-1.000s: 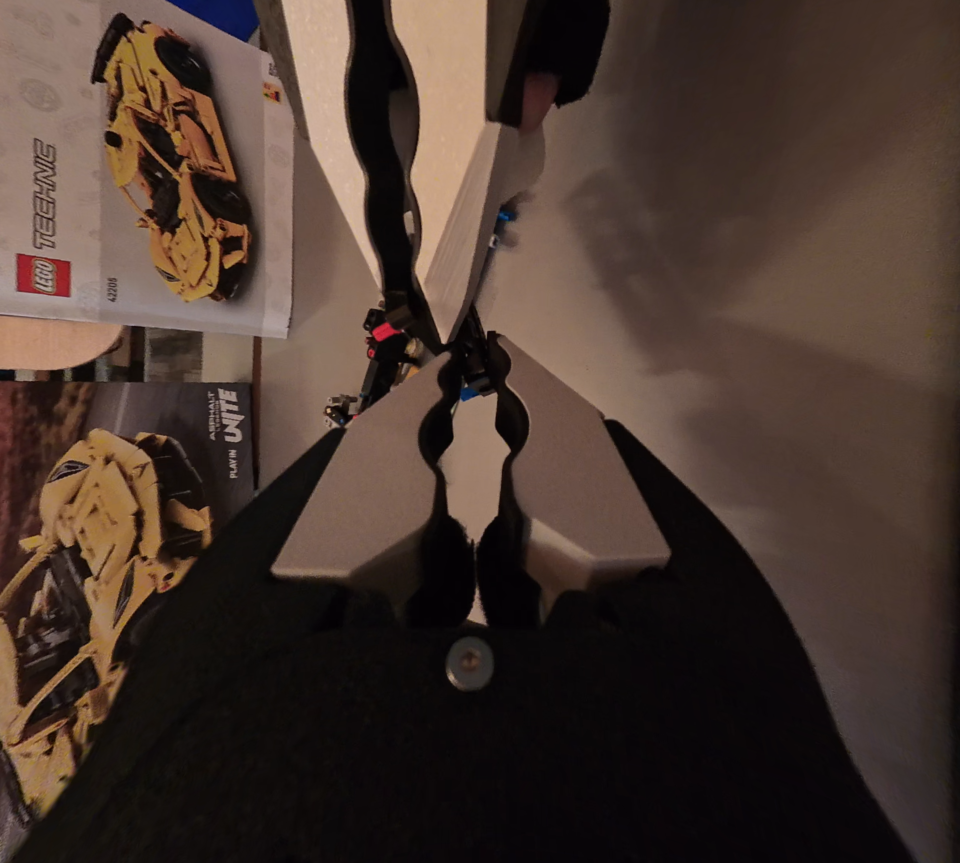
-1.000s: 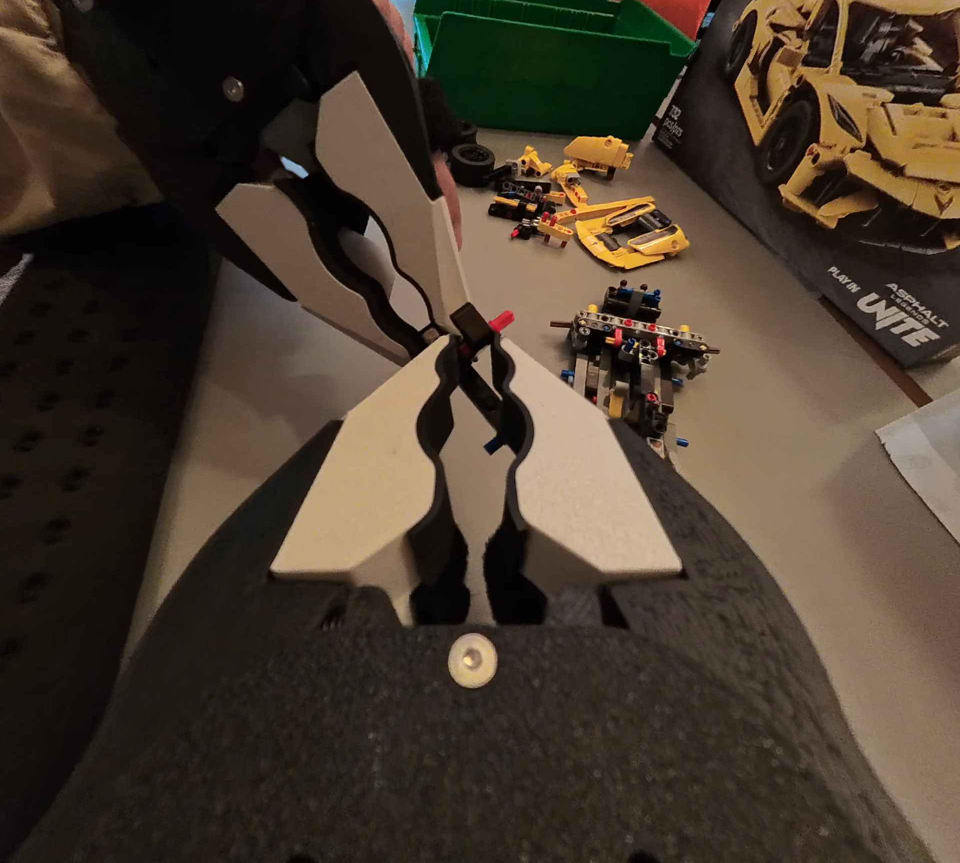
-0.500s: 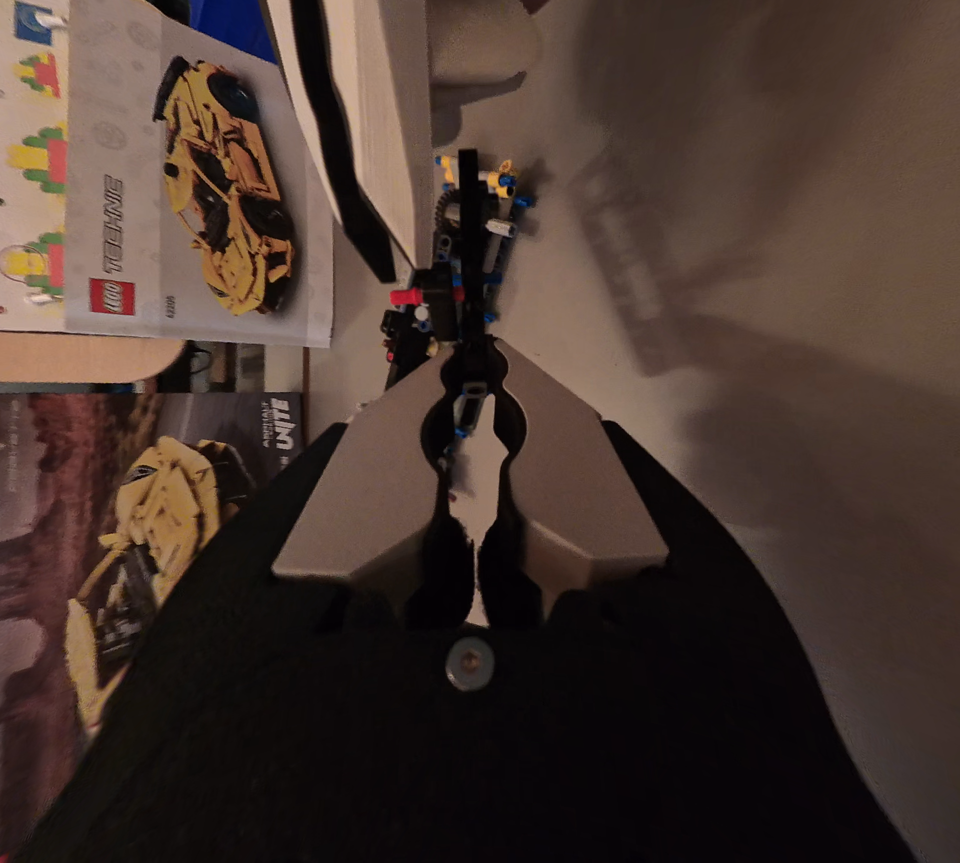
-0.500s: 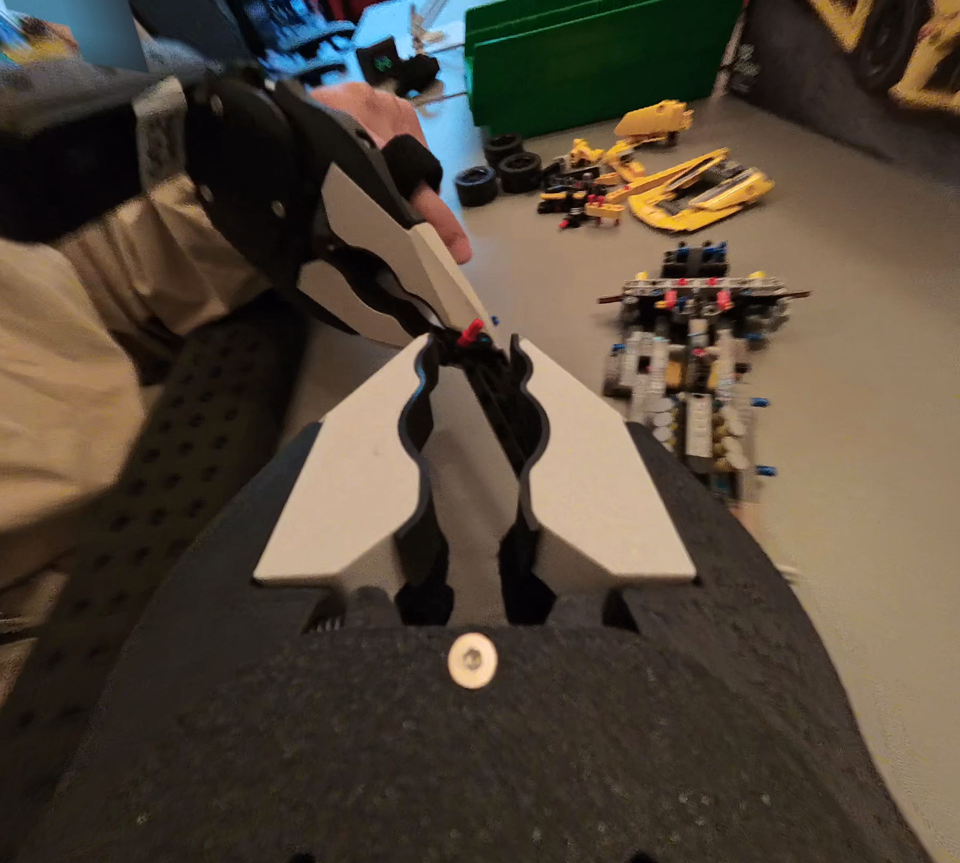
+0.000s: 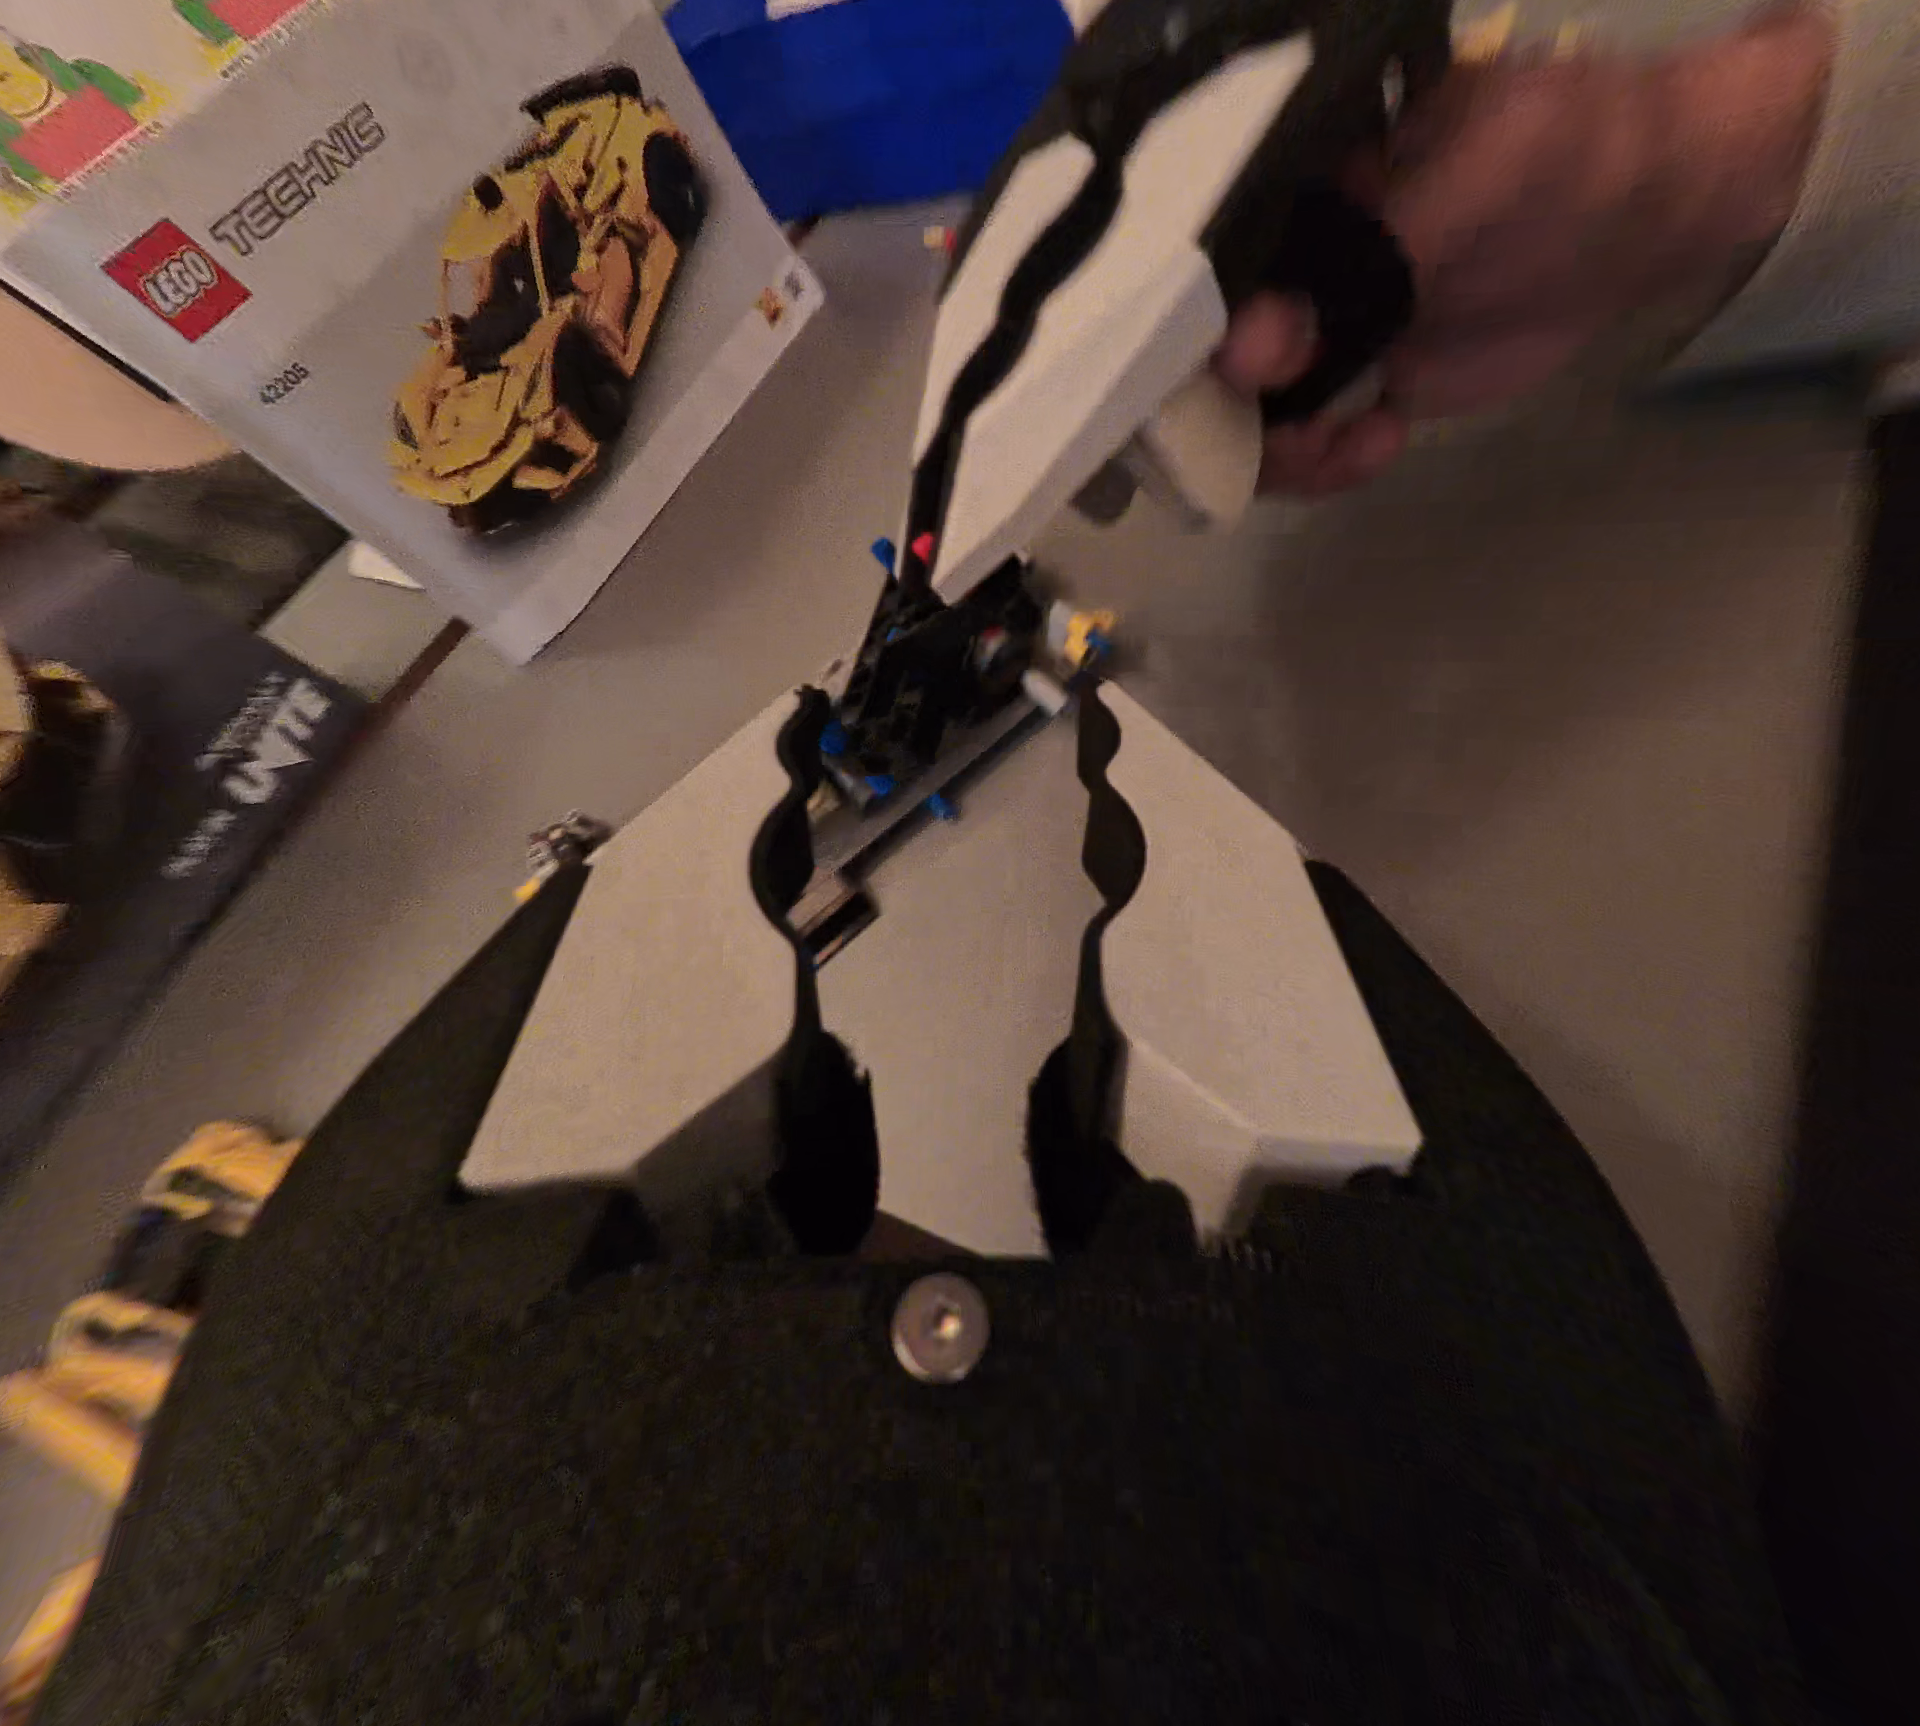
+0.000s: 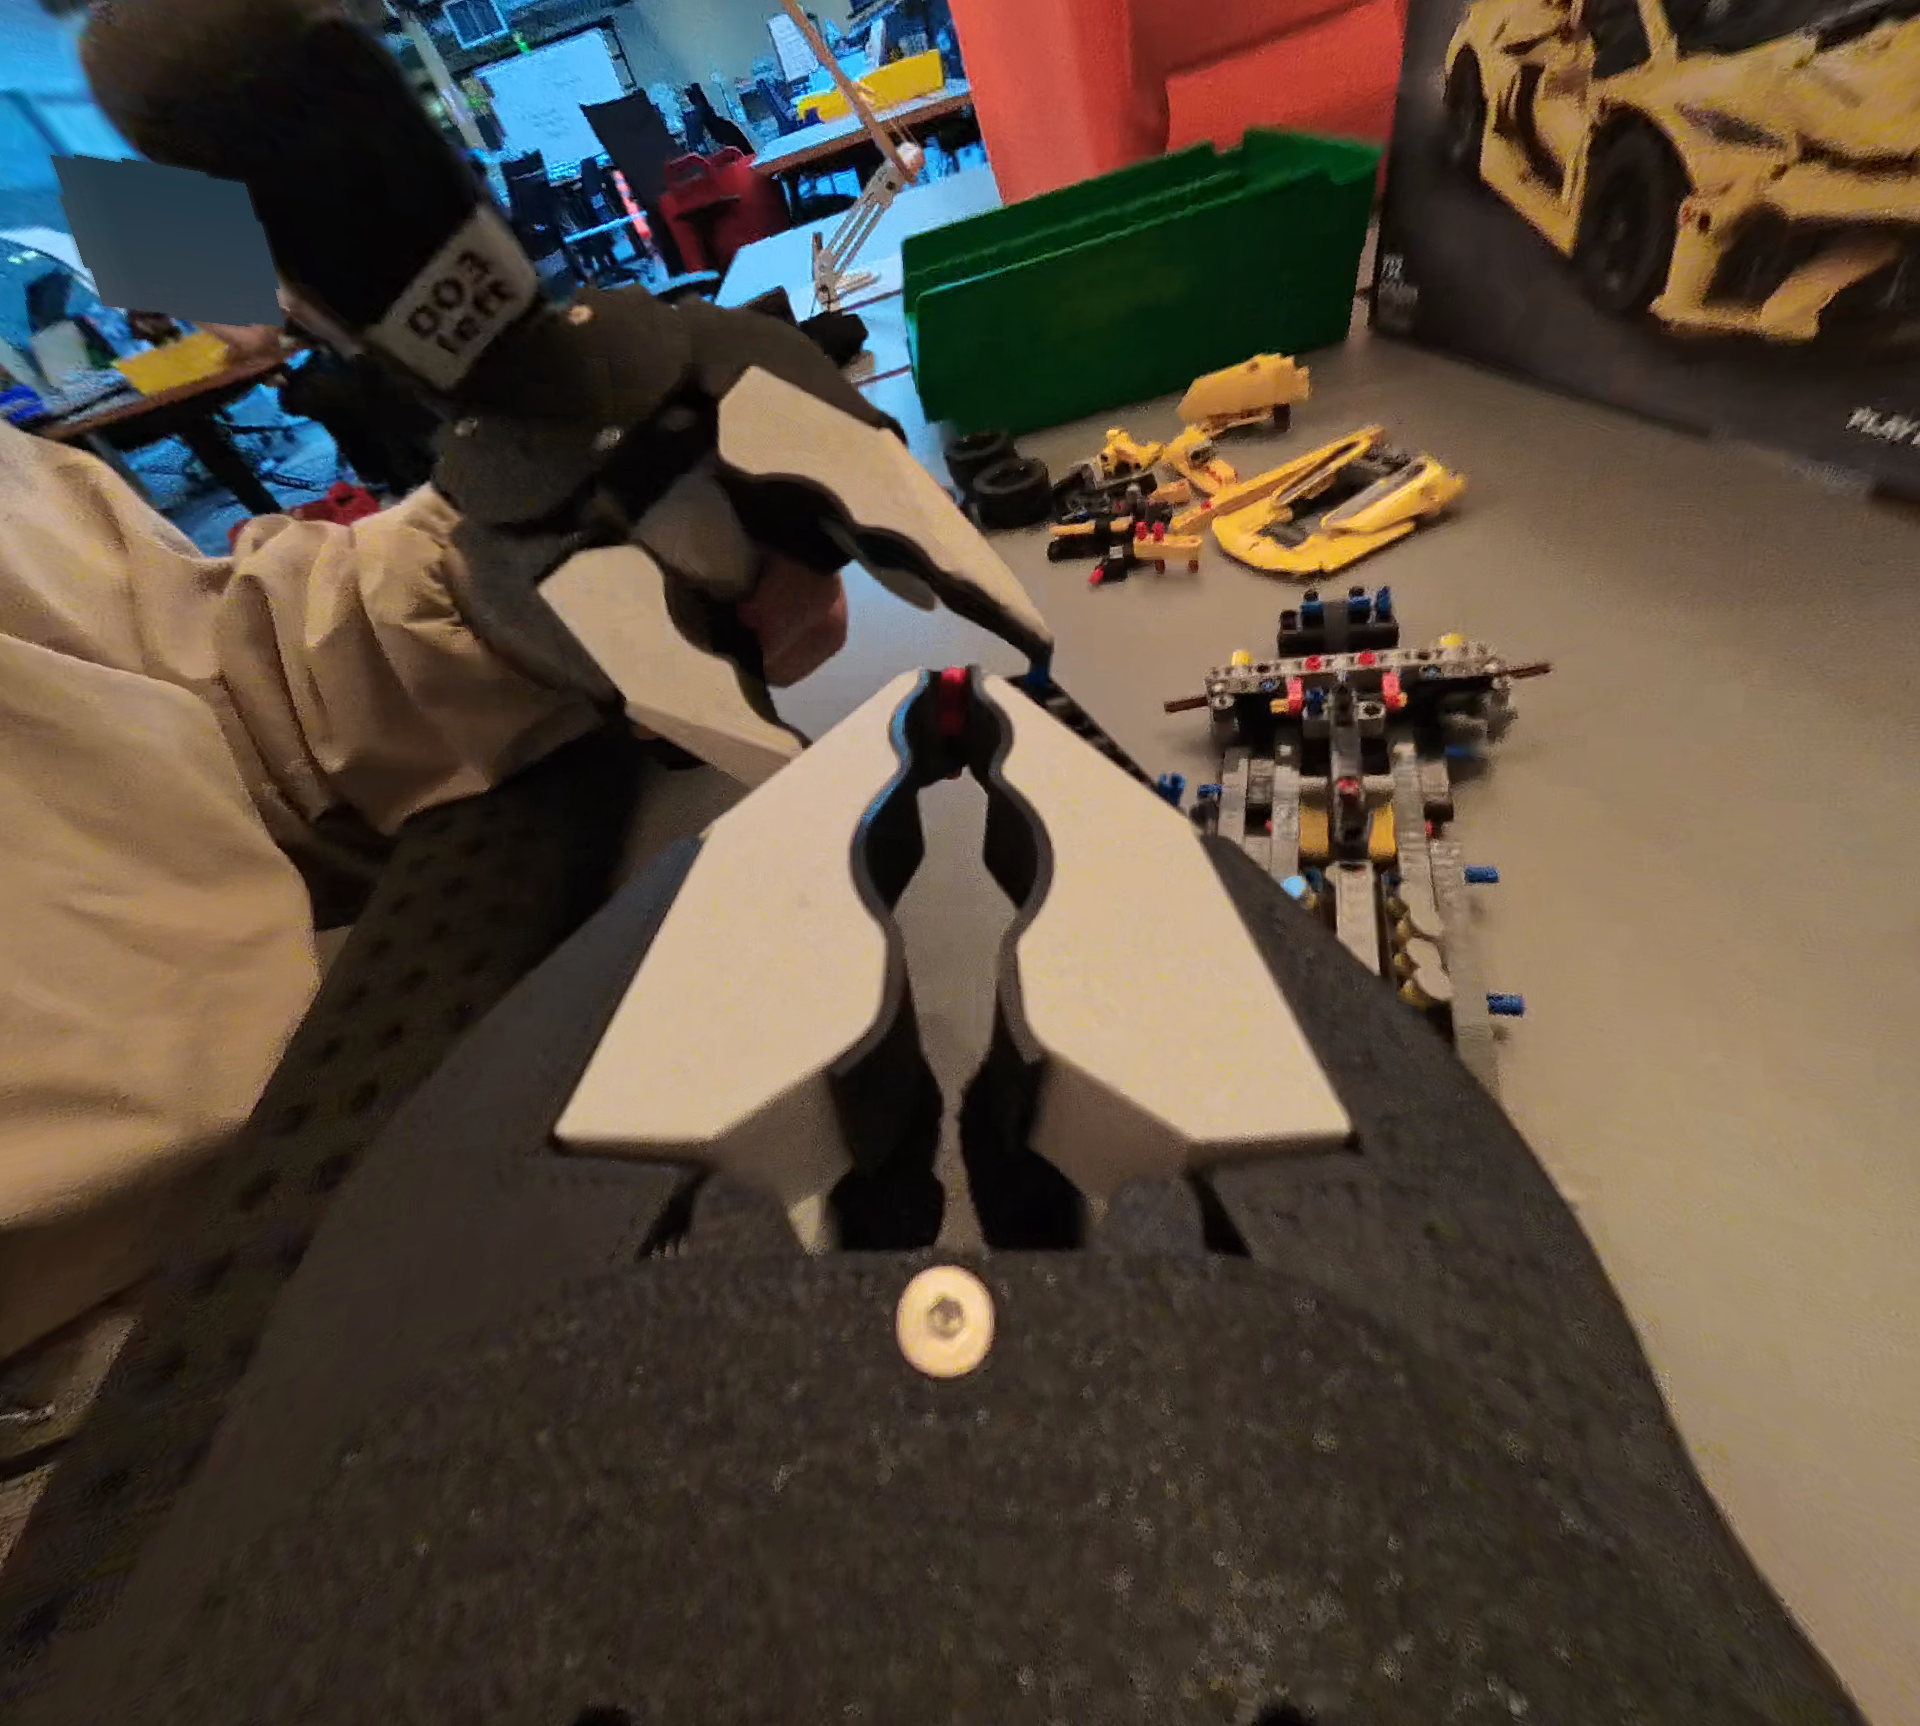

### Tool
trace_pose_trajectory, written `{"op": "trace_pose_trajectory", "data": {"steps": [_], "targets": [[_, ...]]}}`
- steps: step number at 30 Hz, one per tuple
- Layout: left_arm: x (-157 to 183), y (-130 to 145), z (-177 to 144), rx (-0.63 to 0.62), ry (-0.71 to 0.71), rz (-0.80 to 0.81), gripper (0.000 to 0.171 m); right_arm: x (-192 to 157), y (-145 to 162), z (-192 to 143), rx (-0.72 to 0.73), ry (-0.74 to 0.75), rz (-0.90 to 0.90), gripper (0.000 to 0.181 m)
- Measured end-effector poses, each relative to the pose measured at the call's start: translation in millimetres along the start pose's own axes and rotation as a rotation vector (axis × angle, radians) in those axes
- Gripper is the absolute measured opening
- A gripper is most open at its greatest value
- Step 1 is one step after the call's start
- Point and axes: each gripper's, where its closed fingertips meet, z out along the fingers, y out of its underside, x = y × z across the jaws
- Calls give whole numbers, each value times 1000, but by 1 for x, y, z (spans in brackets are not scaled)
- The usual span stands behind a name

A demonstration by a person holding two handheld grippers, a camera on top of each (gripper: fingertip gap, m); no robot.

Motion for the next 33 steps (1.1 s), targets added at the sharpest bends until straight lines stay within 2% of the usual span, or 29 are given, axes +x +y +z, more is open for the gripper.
{"op": "trace_pose_trajectory", "data": {"steps": [5, 8, 11, 15, 17, 19, 25, 27, 29, 31, 33], "targets": [[3, -18, -3, 120, 76, -161, 49, -2, -8, 1, 24, 56, -77, 3], [-7, -20, -2, 140, 26, -200, 47, 0, -7, 3, 18, 86, -107, 3], [-7, -20, -1, 148, -13, -135, 32, -1, -9, 4, 35, 74, -61, 3], [-19, -17, 1, 93, -251, 11, 37, 11, -10, 1, 46, 137, -15, 3], [-13, -19, 3, 72, -300, 75, 18, 14, -11, 0, 59, 149, 15, 3], [-12, -22, 3, 71, -351, 123, 12, 14, -15, -1, 84, 142, 49, 3], [-6, -15, 8, 56, -254, 64, 10, 15, -6, -1, 21, 133, 59, 3], [-5, -11, 9, 31, -252, 121, 9, 15, -3, 0, 8, 139, 69, 3], [-7, -10, 9, 17, -282, 166, 9, 17, -4, 1, 29, 118, 150, 2], [-10, -12, 9, 29, -287, 115, 9, 19, -8, 1, 123, 44, 323, 1], [-15, -12, 11, 38, -289, 45, 9, 25, -11, 2, 195, 43, 395, 1]]}}
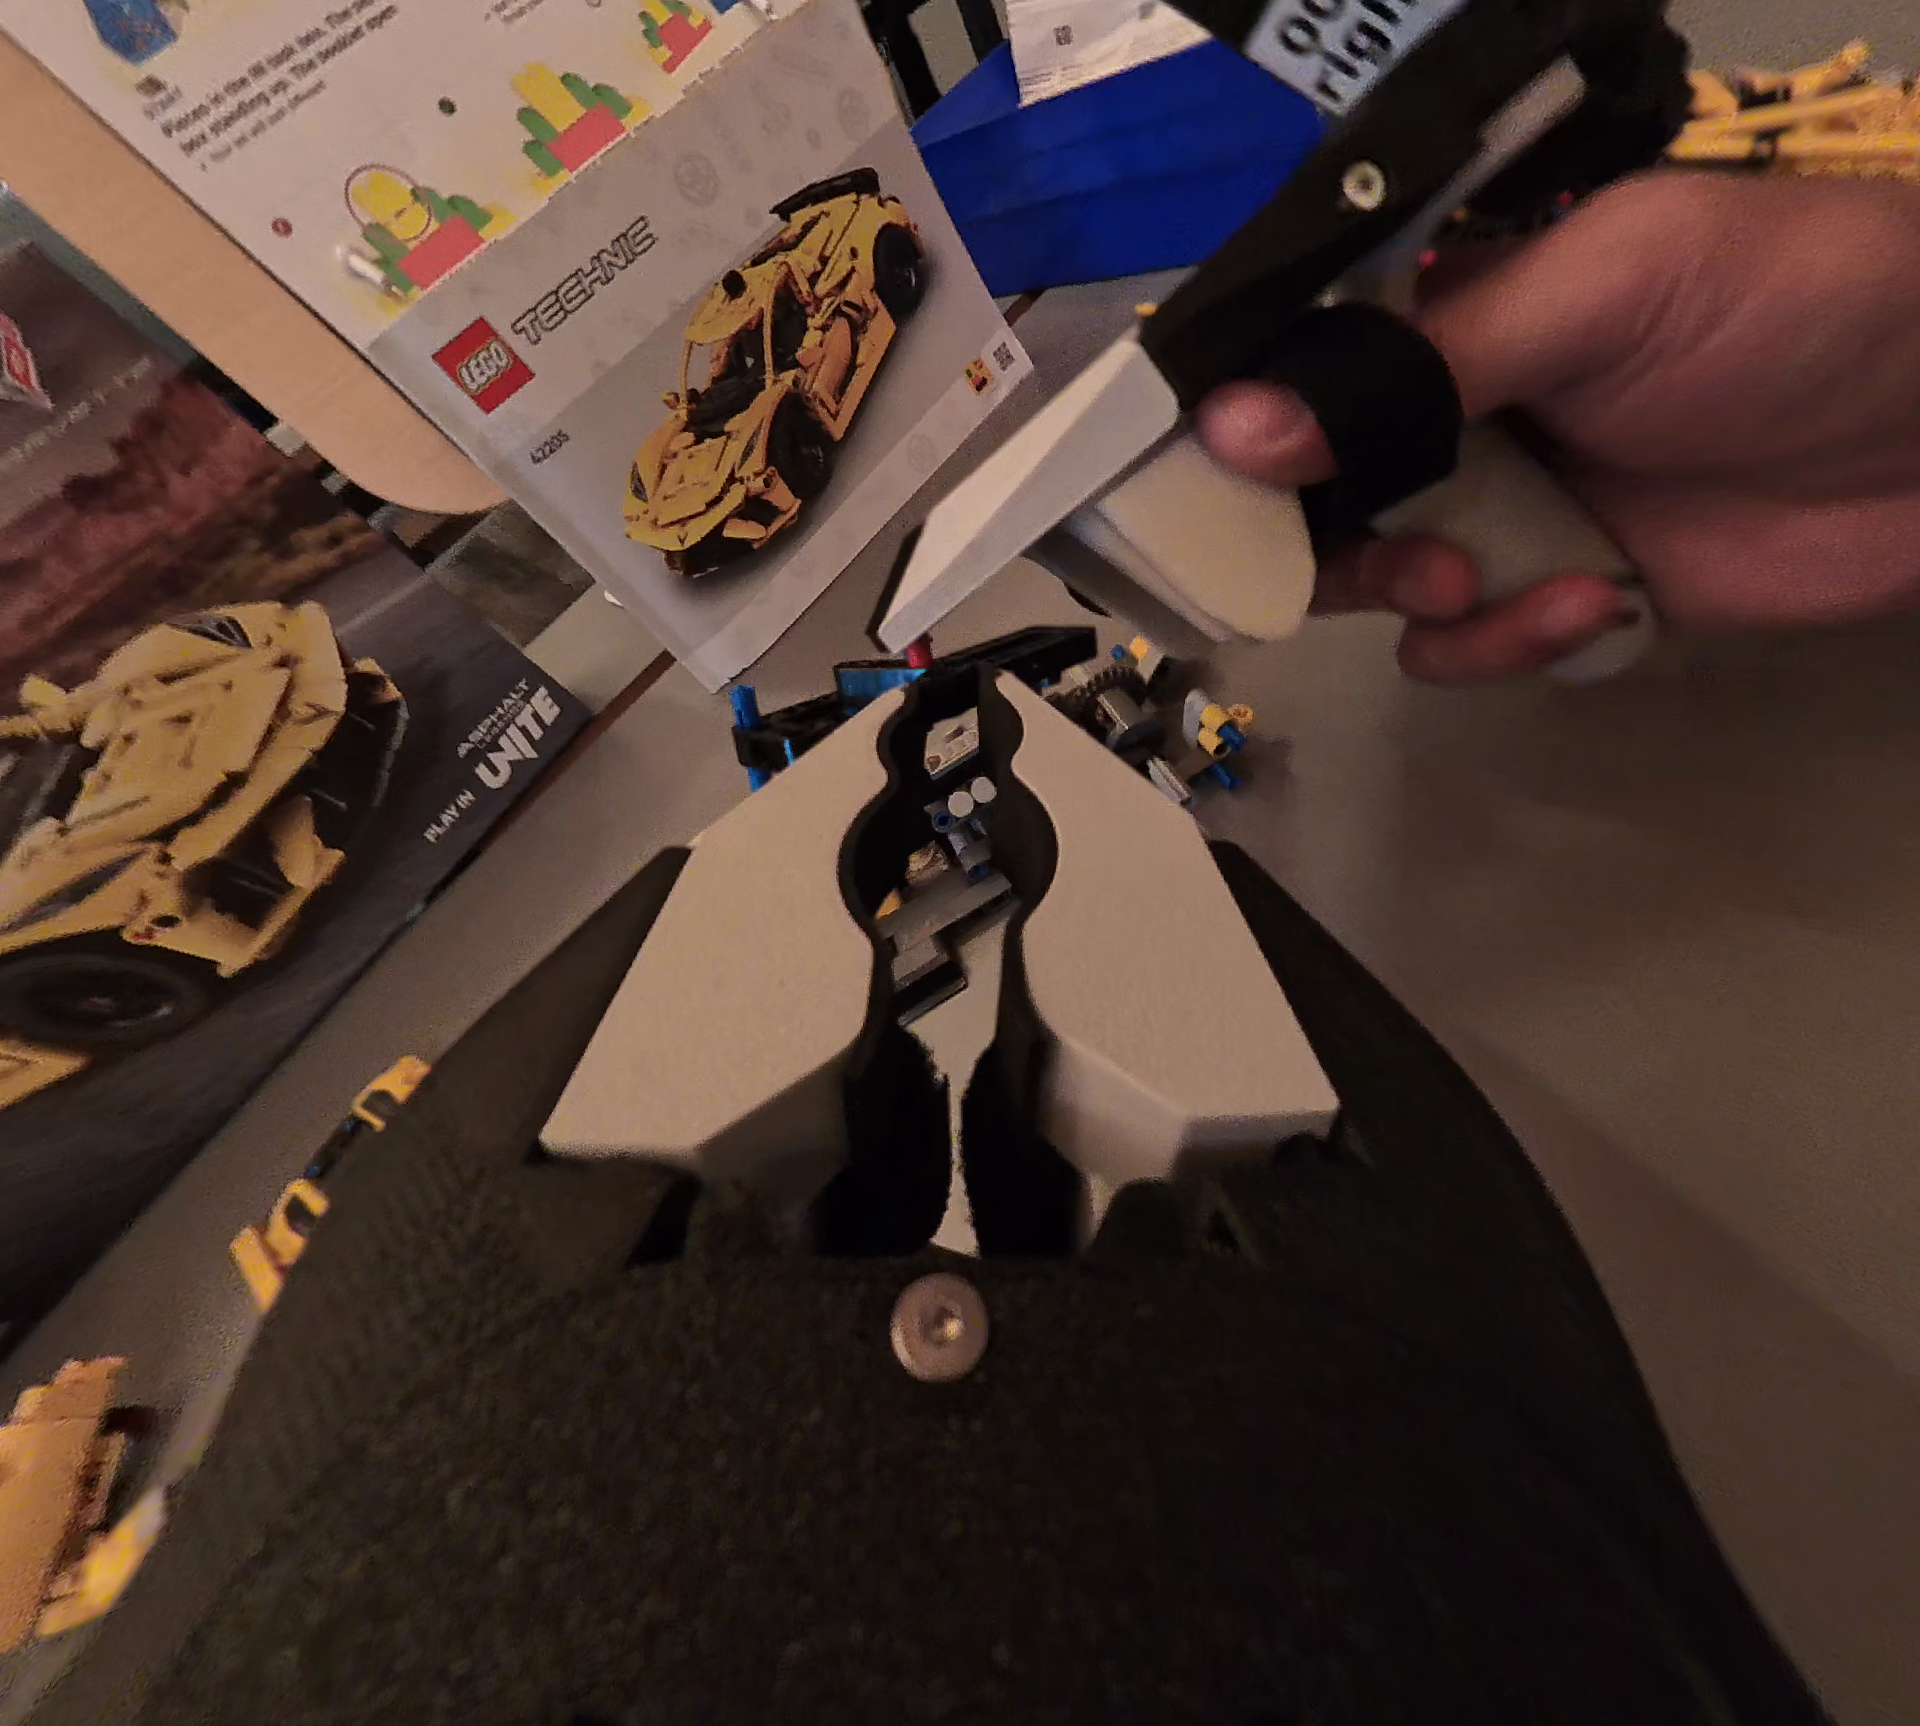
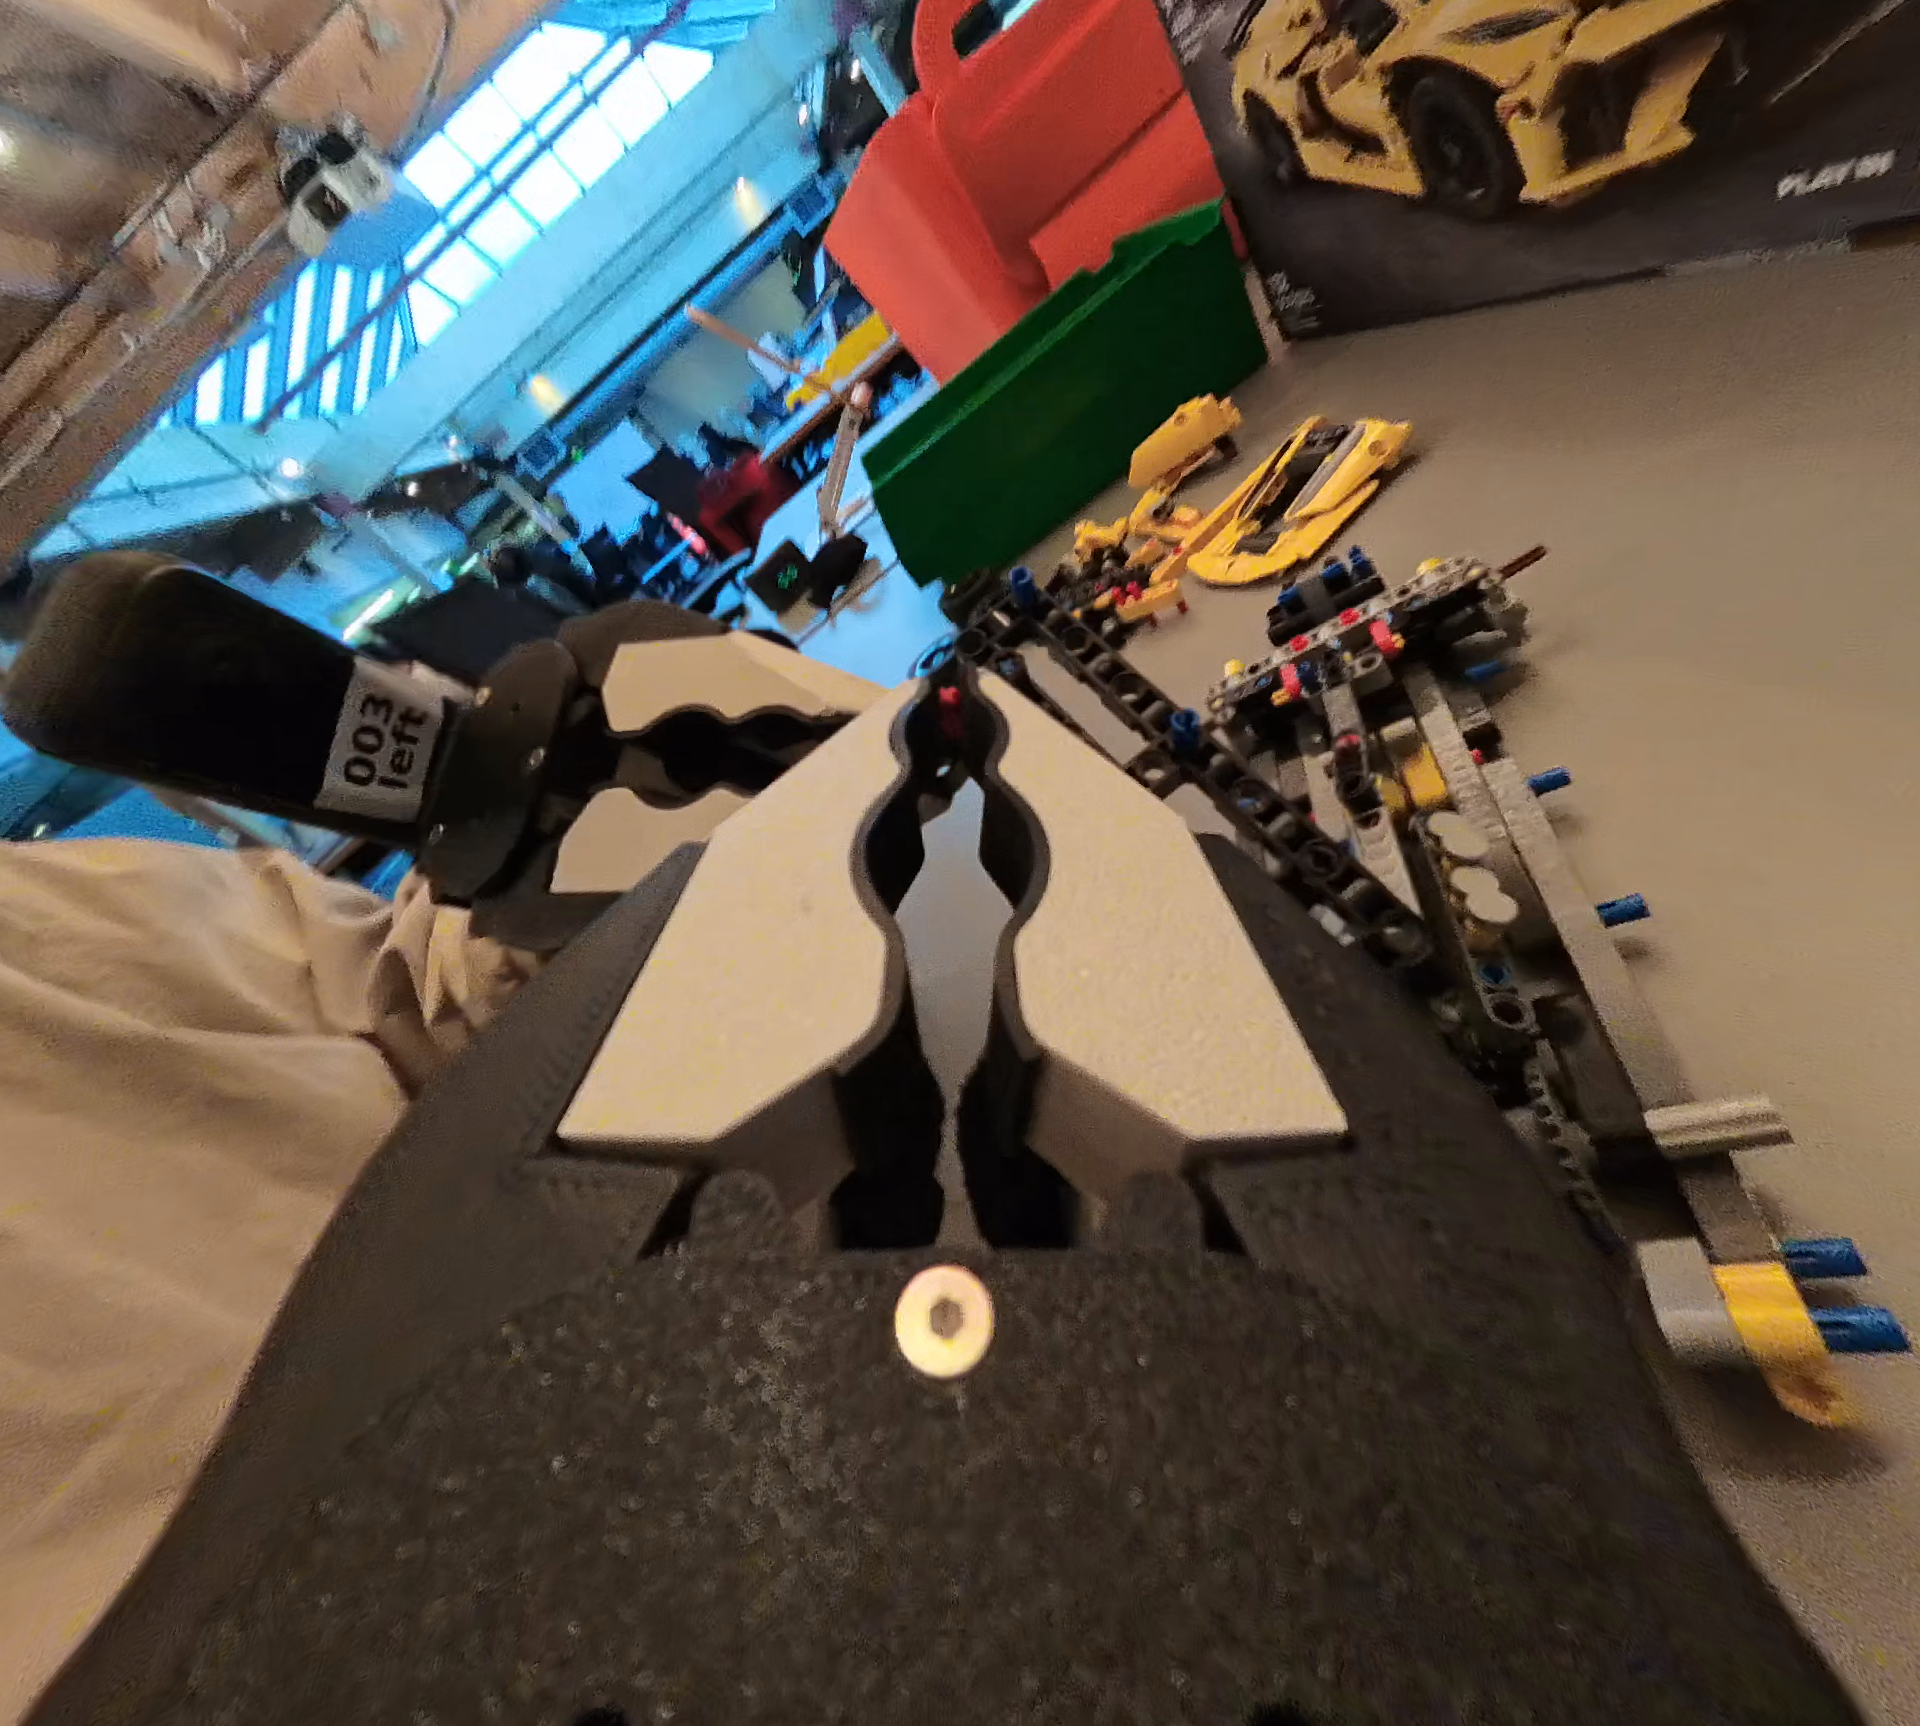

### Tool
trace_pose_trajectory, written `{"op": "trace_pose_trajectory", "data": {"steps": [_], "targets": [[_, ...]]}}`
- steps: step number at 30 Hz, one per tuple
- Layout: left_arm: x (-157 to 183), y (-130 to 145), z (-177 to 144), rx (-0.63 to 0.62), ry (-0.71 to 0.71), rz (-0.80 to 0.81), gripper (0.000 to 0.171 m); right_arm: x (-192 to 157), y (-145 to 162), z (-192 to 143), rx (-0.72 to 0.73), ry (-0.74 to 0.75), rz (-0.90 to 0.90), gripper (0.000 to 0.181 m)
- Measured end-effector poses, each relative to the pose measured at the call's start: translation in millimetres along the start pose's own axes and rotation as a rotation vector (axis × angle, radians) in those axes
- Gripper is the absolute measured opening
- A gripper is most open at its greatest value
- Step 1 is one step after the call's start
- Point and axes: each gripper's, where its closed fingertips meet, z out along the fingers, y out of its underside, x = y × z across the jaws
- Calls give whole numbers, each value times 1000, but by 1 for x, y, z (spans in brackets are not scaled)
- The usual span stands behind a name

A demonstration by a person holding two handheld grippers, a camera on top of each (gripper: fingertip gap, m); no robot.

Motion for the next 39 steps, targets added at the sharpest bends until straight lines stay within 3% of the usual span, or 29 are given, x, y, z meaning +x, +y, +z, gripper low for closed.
{"op": "trace_pose_trajectory", "data": {"steps": [7, 9, 12, 14, 16, 17, 19, 21, 25, 29, 35, 39], "targets": [[-18, 1, 1, -8, -64, -105, 8, 2, -15, 6, 174, 45, 61, 1], [-44, 23, -3, -82, -185, -88, 0, 3, -40, -11, 303, 44, 62, 1], [-61, 16, -23, 57, -115, -263, 0, 1, -53, -36, 312, 10, 39, 2], [-49, -6, -27, 193, 30, -362, 0, -10, -51, -38, 290, -68, 61, 1], [-25, -26, -26, 283, 290, -592, 0, -29, -56, -36, 312, -198, 66, 1], [-13, -31, -25, 292, 422, -706, 14, -38, -57, -33, 311, -251, 52, 1], [2, -42, -29, 324, 657, -950, 24, -43, -46, -23, 247, -223, -47, 2], [3, -48, -33, 372, 792, -1156, 25, -49, -38, -16, 209, -196, -190, 2], [-10, -44, -34, 426, 875, -1380, 25, -53, -31, -10, 172, -171, -283, 2], [-18, -48, -40, 488, 901, -1431, 25, -44, -24, -7, 126, -132, -305, 2], [-15, -45, -38, 467, 959, -1498, 25, -53, -19, -3, 104, -199, -282, 2], [-14, -42, -35, 457, 961, -1537, 10, -51, -7, 4, 47, -190, -287, 2]]}}
